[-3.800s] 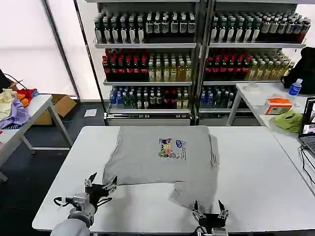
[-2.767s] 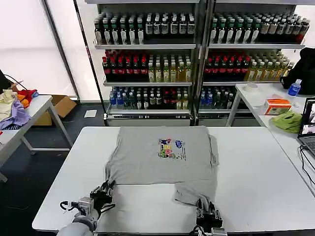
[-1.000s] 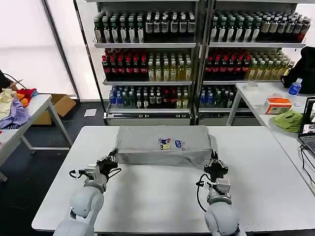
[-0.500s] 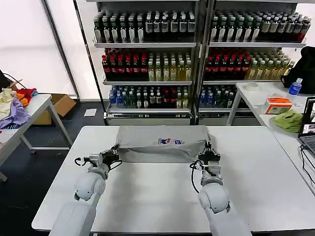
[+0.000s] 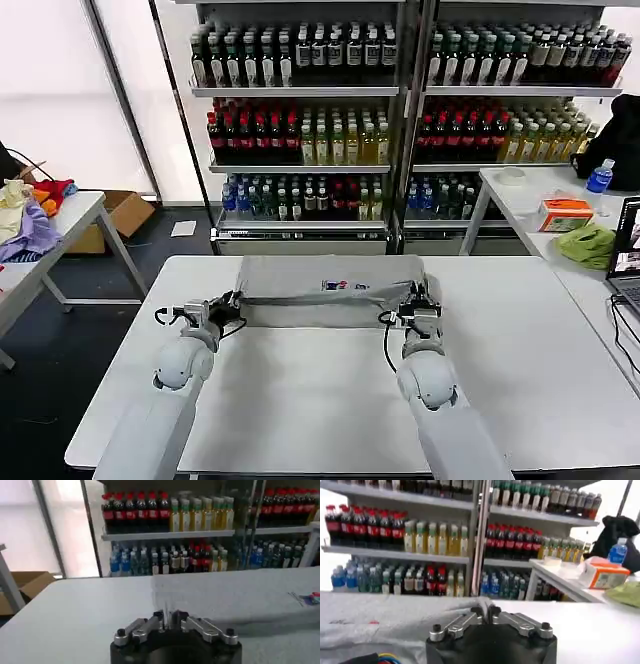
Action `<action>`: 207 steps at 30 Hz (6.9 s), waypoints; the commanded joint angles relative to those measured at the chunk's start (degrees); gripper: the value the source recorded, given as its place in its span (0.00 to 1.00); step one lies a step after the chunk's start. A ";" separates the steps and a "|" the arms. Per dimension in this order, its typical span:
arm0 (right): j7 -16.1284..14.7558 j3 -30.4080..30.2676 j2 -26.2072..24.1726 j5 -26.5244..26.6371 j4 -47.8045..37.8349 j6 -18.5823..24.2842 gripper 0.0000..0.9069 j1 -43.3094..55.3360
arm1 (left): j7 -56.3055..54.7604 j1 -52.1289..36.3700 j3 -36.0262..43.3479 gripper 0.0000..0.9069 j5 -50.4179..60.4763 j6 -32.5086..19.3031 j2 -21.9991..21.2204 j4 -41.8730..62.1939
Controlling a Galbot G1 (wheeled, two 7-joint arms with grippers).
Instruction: Fold and organize the clothes.
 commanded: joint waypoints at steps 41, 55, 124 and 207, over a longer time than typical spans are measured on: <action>6.64 4.91 -3.73 7.13 11.89 -4.44 1.00 -12.40 | -1.95 11.13 -3.37 1.00 0.83 5.11 1.49 -12.30; 5.03 4.54 -0.79 7.05 5.20 -3.47 0.98 -9.10 | -1.71 9.24 -2.87 0.89 0.83 4.83 1.62 -7.91; 2.63 8.84 -9.48 -0.64 41.65 3.12 0.00 -53.82 | -6.58 57.58 -7.11 0.01 7.66 2.69 5.57 -51.46; -1.94 -3.12 -1.17 18.59 -21.31 -4.69 1.00 19.98 | 0.77 -3.42 6.22 1.00 -7.65 4.39 6.86 3.06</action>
